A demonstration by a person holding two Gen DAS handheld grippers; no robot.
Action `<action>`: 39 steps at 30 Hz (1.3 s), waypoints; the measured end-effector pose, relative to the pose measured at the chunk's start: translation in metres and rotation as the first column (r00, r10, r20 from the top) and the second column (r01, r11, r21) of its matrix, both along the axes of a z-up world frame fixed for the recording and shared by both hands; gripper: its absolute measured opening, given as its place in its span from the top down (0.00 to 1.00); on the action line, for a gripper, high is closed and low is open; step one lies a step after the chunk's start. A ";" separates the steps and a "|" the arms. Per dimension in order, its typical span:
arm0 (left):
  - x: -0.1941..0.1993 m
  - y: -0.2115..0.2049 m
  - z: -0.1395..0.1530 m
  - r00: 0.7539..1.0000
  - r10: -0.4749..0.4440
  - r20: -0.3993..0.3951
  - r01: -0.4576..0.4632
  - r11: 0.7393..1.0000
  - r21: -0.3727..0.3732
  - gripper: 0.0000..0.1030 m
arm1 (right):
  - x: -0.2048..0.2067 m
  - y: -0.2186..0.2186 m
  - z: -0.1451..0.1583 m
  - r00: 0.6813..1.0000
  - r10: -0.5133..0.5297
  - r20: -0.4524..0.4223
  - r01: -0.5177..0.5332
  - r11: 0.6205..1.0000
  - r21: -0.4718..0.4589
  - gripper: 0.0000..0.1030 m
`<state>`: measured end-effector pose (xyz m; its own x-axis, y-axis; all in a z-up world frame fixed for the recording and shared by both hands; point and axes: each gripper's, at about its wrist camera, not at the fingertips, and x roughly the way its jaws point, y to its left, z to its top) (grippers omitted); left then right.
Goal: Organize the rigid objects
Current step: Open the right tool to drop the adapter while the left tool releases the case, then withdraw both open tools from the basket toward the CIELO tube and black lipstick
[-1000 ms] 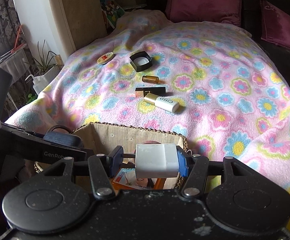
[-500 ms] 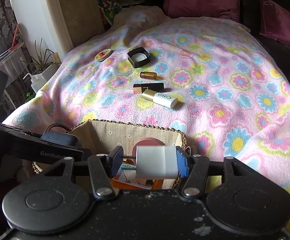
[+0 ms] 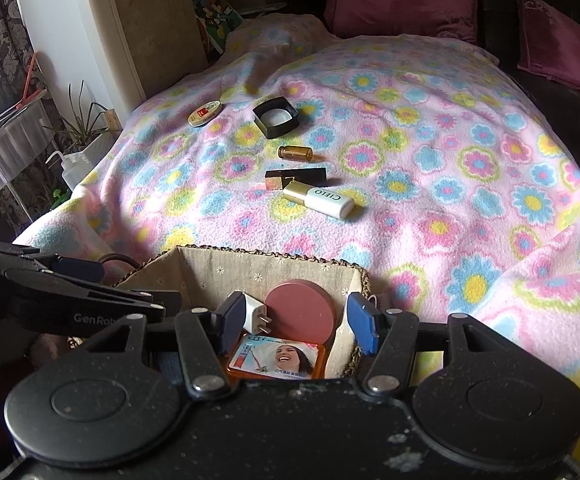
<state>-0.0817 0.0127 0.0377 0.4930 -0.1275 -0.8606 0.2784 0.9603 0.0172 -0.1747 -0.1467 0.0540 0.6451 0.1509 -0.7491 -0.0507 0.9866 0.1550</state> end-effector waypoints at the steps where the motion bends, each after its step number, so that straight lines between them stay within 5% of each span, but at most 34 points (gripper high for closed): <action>1: 0.000 0.000 0.000 1.000 0.001 -0.002 -0.001 1.000 -0.002 0.16 | 0.000 0.000 0.000 1.000 0.000 -0.001 0.000 1.000 0.000 0.46; 20: 0.001 0.004 -0.002 1.000 0.011 -0.020 -0.011 1.000 -0.011 0.16 | 0.001 -0.001 0.000 1.000 -0.002 -0.003 0.002 1.000 0.001 0.44; 33: 0.015 0.015 0.009 0.998 0.017 -0.058 -0.022 0.996 -0.087 0.16 | 0.013 0.000 -0.001 0.997 -0.045 -0.064 0.043 0.998 -0.037 0.42; 39: 0.050 0.018 0.017 1.000 0.001 0.016 -0.001 0.999 -0.040 0.16 | 0.037 0.008 0.002 0.999 -0.019 -0.043 0.014 0.994 -0.112 0.39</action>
